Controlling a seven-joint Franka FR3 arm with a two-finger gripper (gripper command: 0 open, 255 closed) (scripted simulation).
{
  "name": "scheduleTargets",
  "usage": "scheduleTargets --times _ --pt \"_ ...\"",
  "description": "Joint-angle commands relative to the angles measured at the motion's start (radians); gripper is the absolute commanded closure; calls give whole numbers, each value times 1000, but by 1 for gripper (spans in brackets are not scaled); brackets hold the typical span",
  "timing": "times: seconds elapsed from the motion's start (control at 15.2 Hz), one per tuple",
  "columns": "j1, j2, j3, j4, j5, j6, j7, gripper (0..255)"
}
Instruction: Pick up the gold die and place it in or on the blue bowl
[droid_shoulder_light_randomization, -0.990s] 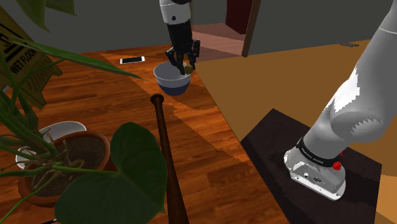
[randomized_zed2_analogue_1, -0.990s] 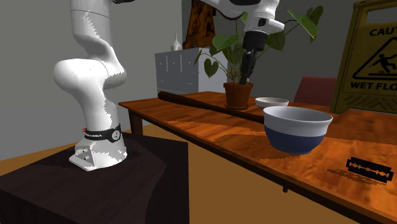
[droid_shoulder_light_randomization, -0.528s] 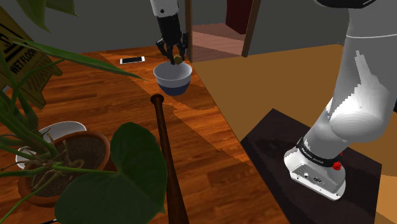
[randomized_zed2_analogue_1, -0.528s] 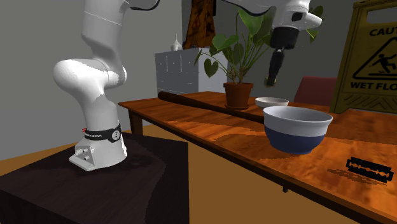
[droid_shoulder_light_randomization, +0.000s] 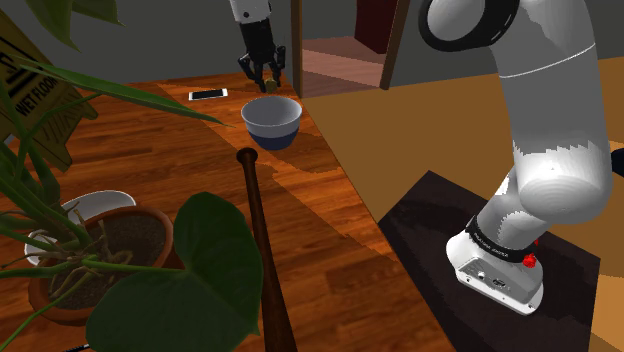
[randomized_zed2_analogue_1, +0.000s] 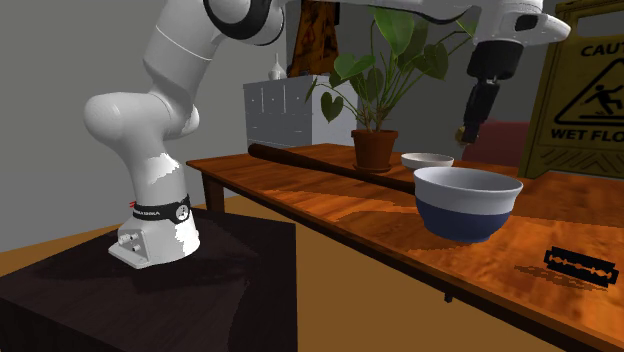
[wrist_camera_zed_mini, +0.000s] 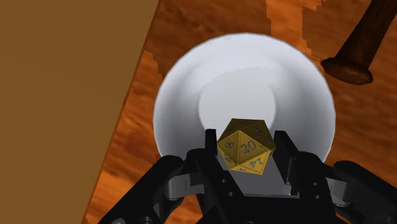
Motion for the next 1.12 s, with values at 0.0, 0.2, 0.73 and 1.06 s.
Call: scheduleTargets --times 0.0,0.2,0.73,1.06 --pt "-2 5 -1 -18 -1 24 0 255" --pt "-7 -1 0 -69 0 69 2 255" --pt "-14 -1 -1 -160 -1 158 7 255" --pt "-14 -1 -1 -160 -1 158 7 255"
